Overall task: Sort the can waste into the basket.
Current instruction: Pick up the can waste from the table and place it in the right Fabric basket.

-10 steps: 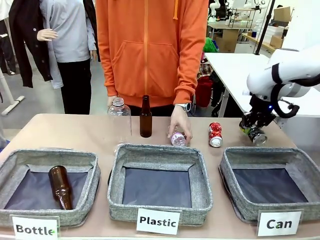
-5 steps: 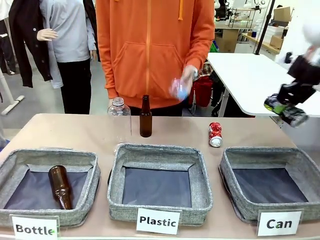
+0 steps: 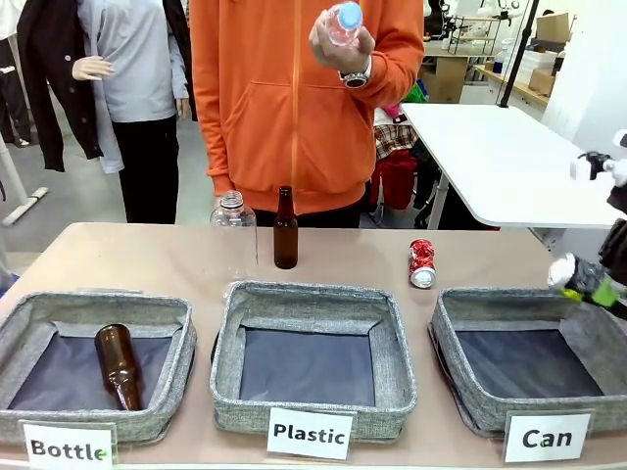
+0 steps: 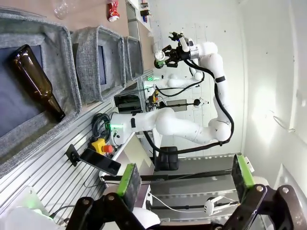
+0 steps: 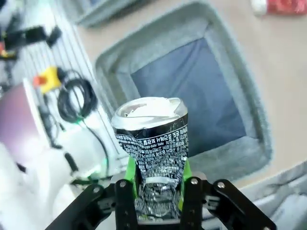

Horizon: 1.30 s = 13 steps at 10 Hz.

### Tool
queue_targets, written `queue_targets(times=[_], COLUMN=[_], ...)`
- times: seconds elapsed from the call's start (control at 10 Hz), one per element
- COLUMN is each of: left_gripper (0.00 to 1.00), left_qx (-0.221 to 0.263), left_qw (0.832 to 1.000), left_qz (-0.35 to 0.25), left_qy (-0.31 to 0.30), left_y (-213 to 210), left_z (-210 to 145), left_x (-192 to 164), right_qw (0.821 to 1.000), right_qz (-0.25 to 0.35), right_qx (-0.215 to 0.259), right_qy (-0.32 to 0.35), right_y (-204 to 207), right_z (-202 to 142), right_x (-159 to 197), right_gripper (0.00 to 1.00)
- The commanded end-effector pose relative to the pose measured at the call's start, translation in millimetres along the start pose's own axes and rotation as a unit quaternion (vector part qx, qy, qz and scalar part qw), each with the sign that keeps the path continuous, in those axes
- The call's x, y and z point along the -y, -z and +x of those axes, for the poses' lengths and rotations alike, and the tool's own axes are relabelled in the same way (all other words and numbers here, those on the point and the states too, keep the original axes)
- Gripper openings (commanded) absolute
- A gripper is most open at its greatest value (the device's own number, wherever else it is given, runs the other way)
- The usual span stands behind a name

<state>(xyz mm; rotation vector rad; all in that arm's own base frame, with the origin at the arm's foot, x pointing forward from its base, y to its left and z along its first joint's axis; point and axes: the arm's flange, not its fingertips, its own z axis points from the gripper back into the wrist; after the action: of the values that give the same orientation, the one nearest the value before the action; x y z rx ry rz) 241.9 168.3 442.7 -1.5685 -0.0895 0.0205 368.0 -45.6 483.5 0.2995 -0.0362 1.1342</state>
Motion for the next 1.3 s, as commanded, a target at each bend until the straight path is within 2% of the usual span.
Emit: queue_targets(times=[0.0,0.2,0.4,0.9,1.2], left_gripper=[1.00,1.00,1.00,1.00,1.00], left_qx=[0.001,0.001,0.001,0.001,0.001], left_qw=[1.000,1.000,1.000,1.000,1.000], left_qz=[-0.009,-0.009,-0.009,-0.009,-0.009], left_qy=[0.007,0.007,0.007,0.007,0.007], left_y=[-0.9,-0.9,-0.9,-0.9,-0.9], left_z=[0.4,0.4,0.4,0.4,0.4], left_x=[1.4,1.4,1.4,1.4,1.4], right_qw=[0.997,0.997,0.996,0.997,0.997], right_qz=[-0.028,-0.022,-0.030,-0.021,0.015], right_qx=[0.013,0.013,0.011,0.022,0.073], right_qy=[-0.072,-0.077,-0.079,-0.073,-0.034], right_y=[0.4,1.5,4.5,4.0,-0.8], right_z=[-12.3,-14.1,-14.3,-13.1,-15.3], right_x=[-2.9,1.2,1.6,1.3,3.7], right_gripper=[0.00,0.00,0.98,1.00,1.00])
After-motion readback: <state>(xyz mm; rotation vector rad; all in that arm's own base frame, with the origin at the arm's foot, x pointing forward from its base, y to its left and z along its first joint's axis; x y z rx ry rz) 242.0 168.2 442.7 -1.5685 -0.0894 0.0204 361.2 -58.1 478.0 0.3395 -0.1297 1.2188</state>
